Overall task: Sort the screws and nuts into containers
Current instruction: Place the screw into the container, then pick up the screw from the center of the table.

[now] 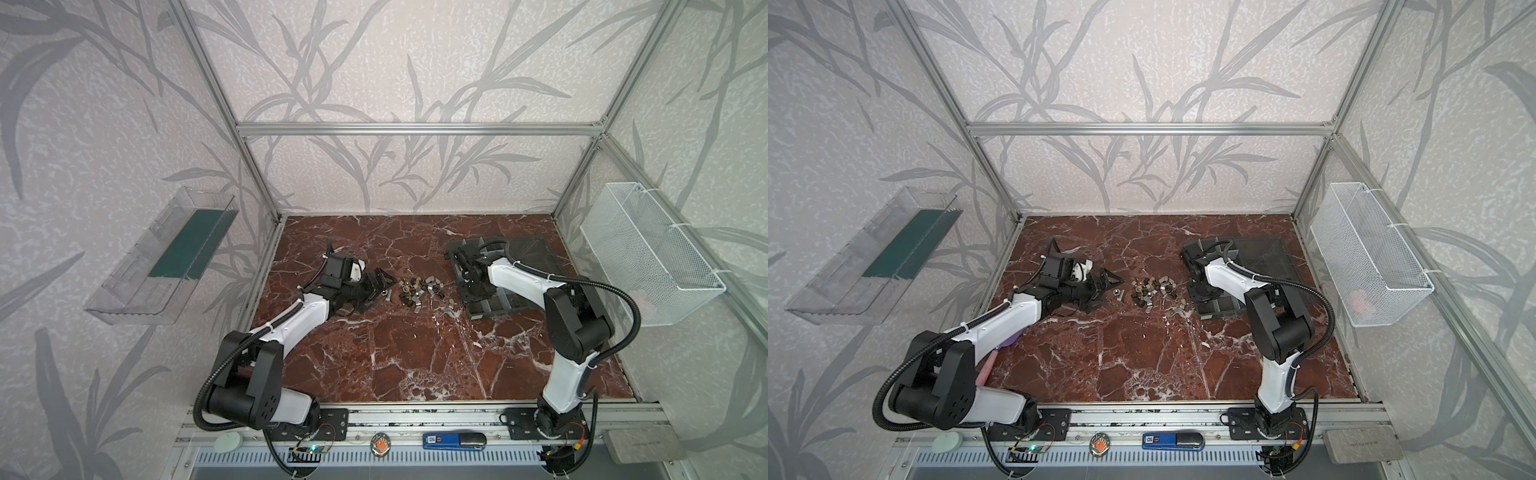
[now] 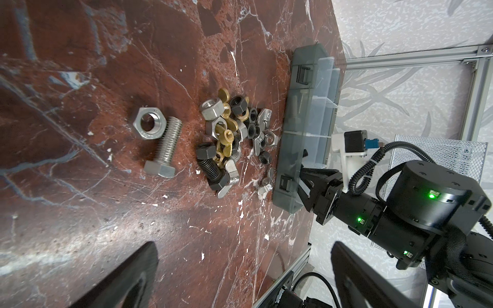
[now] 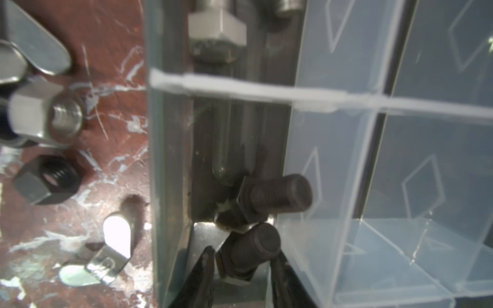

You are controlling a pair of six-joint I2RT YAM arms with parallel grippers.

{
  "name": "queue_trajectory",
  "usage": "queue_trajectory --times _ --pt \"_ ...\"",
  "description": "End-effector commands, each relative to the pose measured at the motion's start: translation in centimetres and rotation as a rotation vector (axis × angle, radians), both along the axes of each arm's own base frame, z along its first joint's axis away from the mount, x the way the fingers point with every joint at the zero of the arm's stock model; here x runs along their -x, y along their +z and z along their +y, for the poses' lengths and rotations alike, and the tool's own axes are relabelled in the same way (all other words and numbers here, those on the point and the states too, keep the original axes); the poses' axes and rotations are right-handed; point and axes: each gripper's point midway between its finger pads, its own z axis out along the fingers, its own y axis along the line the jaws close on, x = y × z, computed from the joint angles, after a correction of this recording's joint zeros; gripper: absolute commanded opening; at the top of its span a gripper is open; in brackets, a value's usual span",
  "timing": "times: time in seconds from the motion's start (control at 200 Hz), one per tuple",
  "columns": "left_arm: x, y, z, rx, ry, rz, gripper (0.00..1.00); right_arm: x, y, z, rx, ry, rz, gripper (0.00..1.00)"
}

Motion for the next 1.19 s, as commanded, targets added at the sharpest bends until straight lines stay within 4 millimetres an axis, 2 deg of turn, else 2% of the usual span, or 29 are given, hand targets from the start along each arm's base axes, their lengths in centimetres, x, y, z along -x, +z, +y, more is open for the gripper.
queue_trajectory --times 0.0,0.145,0.275,0.39,0.45,0.52,0.605,0.87,1.01,1.19 --pt "-0.6 0.9 -0.1 -0.009 -0.002 -0.024 0.99 -0.3 0.7 -0.1 0.016 0.009 -0.011 0.41" --pt "-0.8 1.1 -0.2 -0.006 -0.001 -0.028 0.99 -0.1 2.0 0.0 0.005 0.012 -0.029 0.40" --pt "-0.9 1.1 -0.2 -0.008 -0.003 -0.030 0.99 -0.1 5.1 0.6 -0.017 0.029 -0.090 0.43" --pt "-0.8 0.9 -0.2 -0.010 -0.003 -0.025 0.99 -0.2 7.9 2.6 -0.071 0.070 -0.149 0.50" --pt "-0.9 1.0 -0.2 -0.008 -0.004 -0.026 0.99 0.0 8.5 3.9 -0.096 0.091 -0.159 0.55" --pt "-0.9 1.1 -0.2 -0.008 -0.005 -0.028 0.99 0.3 9.2 5.7 -0.125 0.118 -0.170 0.56" --pt "-0.8 1.4 0.1 -0.018 -0.003 -0.037 0.99 0.9 8.6 8.3 -0.163 0.154 -0.148 0.56" --pt "-0.3 1.1 1.3 -0.014 0.019 -0.020 0.99 3.0 4.4 16.4 -0.197 0.270 -0.063 0.55" --pt "-0.1 0.7 2.6 0.008 0.054 -0.005 0.99 3.4 3.1 19.2 -0.229 0.295 -0.037 0.53" --pt "0.2 0.4 3.8 0.031 0.086 0.006 0.99 3.1 1.5 21.0 -0.223 0.319 -0.014 0.52"
